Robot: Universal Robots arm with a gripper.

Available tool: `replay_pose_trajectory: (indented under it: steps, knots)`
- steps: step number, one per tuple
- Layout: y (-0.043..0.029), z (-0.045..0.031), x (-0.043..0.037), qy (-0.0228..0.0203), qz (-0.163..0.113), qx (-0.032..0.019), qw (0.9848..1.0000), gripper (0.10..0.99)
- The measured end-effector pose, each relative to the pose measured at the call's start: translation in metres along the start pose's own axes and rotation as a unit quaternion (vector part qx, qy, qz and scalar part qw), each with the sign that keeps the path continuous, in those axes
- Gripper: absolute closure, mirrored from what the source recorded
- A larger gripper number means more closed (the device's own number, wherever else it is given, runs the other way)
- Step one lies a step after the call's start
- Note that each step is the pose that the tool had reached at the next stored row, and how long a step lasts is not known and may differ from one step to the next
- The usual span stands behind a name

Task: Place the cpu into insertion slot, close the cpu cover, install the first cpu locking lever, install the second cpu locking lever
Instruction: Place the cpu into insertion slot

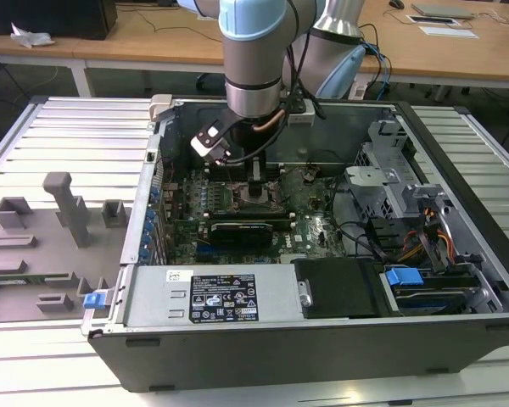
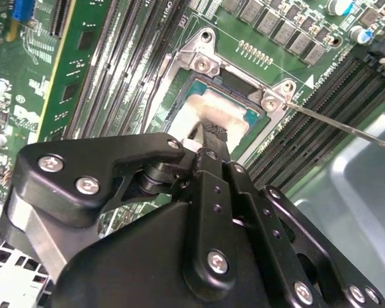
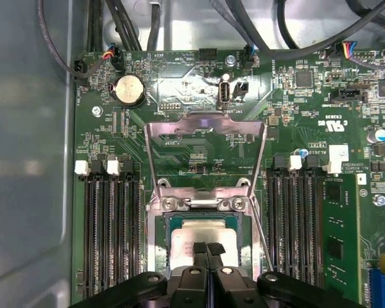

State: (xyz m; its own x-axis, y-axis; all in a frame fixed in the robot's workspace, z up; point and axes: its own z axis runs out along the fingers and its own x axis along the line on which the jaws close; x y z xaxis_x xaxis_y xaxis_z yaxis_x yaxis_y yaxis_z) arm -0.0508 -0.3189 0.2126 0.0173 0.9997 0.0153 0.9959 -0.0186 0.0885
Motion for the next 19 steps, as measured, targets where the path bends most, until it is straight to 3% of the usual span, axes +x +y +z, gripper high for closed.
replay_pose_trajectory:
  steps: [3, 7, 15, 19]
  knots:
    - [0.0006, -0.0063, 0.0001, -0.0005, 0.0, 0.0, 1.0, 0.98]
    - [0.002, -0.0231, 0.0003, -0.0013, 0.0, 0.0, 1.0, 0.98]
    - [0.004, -0.0452, 0.0007, -0.0029, 0.0, 0.0, 1.0, 0.98]
    - [0.0067, -0.0473, 0.0008, -0.003, 0.0, 0.0016, 1.0, 0.98]
